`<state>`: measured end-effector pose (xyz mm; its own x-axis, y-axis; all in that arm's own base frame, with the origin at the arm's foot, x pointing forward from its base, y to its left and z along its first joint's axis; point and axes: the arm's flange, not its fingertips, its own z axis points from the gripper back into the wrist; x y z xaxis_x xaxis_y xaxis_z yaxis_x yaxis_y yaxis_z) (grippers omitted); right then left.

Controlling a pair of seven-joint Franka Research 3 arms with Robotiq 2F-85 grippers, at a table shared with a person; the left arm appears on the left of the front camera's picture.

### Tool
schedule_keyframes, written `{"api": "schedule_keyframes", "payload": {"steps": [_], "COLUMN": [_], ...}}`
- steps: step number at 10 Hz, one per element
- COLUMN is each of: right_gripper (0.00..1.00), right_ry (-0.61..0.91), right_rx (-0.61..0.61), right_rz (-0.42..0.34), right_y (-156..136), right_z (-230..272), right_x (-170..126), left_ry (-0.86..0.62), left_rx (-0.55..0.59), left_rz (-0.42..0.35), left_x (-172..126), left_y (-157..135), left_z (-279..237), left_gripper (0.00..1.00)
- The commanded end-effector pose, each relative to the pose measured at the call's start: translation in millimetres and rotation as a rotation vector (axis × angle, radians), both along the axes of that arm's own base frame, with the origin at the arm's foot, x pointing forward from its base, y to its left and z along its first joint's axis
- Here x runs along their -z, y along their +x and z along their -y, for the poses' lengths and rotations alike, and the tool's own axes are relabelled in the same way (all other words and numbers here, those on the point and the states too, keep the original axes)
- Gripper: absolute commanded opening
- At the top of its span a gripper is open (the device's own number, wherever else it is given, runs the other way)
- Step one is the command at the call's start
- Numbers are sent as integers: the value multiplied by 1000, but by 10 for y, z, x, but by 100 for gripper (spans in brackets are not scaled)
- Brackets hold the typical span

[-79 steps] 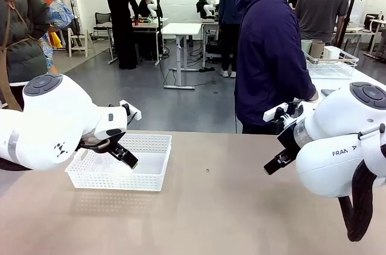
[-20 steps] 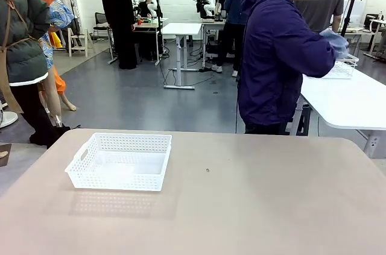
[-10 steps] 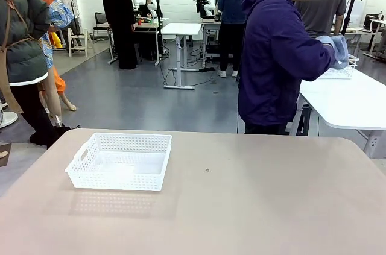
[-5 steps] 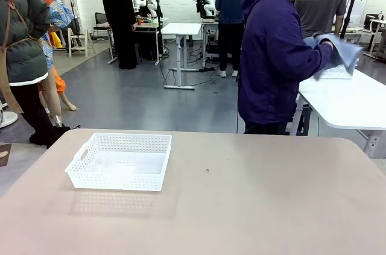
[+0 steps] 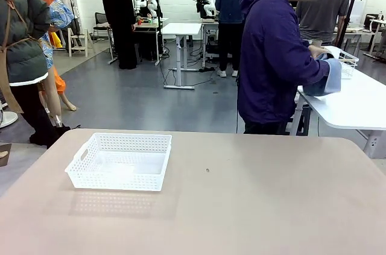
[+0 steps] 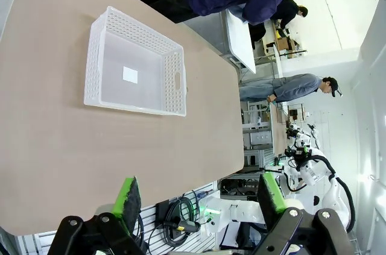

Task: Clean and organize the cups into the basket.
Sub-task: Pick up the Organizing basket and move it to the center of the table, then pick up the Reusable plastic cup from the right side of the table and place it inside the Organizing basket.

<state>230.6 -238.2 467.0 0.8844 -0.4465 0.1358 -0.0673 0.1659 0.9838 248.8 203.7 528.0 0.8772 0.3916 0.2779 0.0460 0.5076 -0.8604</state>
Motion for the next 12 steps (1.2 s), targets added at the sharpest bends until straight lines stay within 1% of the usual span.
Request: {"api": "schedule_keyframes", "payload": {"steps": [1,12], "right_gripper": [100,100], "right_ry": [9,9], "right_rx": [1,1], "right_rz": [25,25], "right_y": [18,18], "right_z": [15,15], "right_x": [-18,-18], "left_ry": [-9,-9], "left_rx": [6,6], "left_rz": [27,27], "left_x": [-7,-7], "left_y": [10,10], "left_z": [-19,-19], "left_gripper": [100,100]}}
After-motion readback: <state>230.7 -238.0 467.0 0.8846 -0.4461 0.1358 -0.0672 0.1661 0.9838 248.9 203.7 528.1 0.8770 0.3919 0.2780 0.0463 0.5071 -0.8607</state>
